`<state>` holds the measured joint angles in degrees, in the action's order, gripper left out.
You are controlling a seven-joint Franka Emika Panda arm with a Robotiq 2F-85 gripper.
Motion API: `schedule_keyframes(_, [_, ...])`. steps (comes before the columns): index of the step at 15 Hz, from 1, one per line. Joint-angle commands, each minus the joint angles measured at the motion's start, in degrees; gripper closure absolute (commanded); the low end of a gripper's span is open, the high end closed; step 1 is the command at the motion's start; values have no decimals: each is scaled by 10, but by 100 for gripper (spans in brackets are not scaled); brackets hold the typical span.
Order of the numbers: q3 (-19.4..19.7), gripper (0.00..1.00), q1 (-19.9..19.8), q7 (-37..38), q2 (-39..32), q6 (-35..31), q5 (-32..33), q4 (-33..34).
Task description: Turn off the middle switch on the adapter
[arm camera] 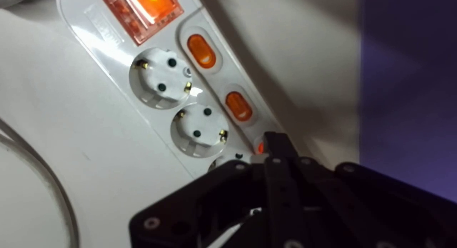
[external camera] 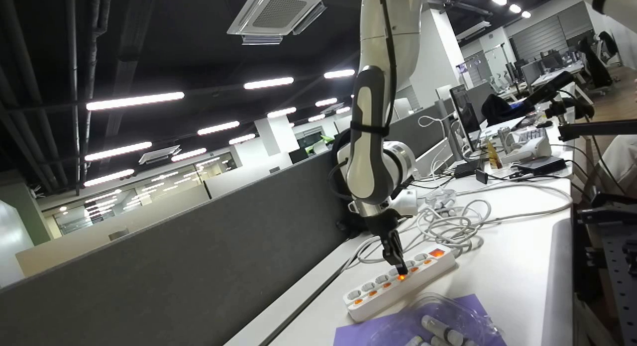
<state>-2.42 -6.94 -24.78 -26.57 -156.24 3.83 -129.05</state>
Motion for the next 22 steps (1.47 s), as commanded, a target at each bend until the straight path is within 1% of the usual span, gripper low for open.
schedule_keyframes(1, [10,100,7,27,-5,16,16,11])
schedule_keyframes(8, [25,100,12,42,-24,32,26,22])
schedule_keyframes(13, [13,100,6,30,-18,42,17,27])
schedule_keyframes(22, [-3,100,2,18,-9,29,12,31])
